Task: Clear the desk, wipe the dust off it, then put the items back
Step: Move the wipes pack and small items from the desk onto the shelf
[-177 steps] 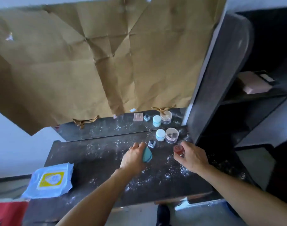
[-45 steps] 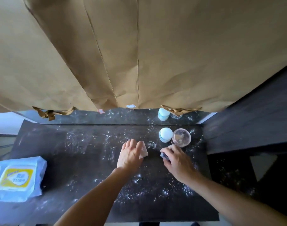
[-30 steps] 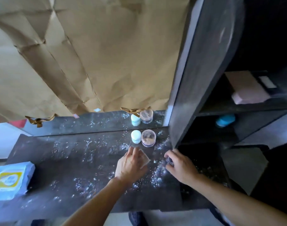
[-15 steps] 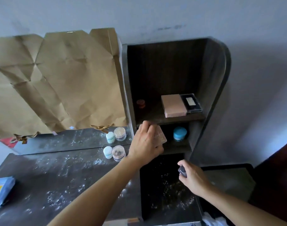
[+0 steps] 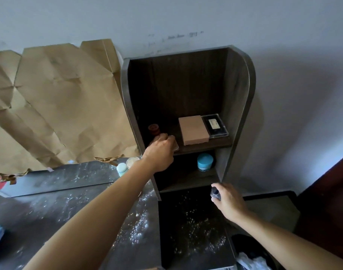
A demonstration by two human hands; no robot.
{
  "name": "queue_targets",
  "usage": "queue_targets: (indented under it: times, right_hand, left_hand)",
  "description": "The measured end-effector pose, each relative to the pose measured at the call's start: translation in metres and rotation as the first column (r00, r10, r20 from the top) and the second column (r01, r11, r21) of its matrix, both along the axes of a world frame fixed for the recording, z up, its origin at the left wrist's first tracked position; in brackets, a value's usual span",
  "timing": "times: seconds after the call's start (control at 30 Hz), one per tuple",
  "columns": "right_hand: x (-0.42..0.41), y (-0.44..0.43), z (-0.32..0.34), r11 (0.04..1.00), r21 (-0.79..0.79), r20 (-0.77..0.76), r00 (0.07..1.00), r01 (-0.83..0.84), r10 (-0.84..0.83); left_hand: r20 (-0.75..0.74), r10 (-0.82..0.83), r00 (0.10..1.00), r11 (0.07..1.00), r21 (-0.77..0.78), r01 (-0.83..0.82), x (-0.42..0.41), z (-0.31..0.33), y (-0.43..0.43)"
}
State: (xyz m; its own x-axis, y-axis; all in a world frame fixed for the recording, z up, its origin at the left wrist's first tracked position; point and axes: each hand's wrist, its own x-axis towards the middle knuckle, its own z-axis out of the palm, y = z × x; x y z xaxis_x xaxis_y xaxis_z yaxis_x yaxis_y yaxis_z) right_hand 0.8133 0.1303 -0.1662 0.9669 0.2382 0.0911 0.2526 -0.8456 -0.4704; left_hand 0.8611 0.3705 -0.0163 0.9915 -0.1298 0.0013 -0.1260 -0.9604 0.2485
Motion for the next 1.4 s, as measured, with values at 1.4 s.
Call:
queue_targets:
  times: [1.4]
  right_hand:
    - [-0.015, 0.182, -0.054, 0.892, -0.068, -0.129, 0.89, -0.448, 0.437]
  left_hand:
    - [-0.212, 0.365, 0.907, 0.929, 0.017, -0.37, -0.152, -0.183, 0.162]
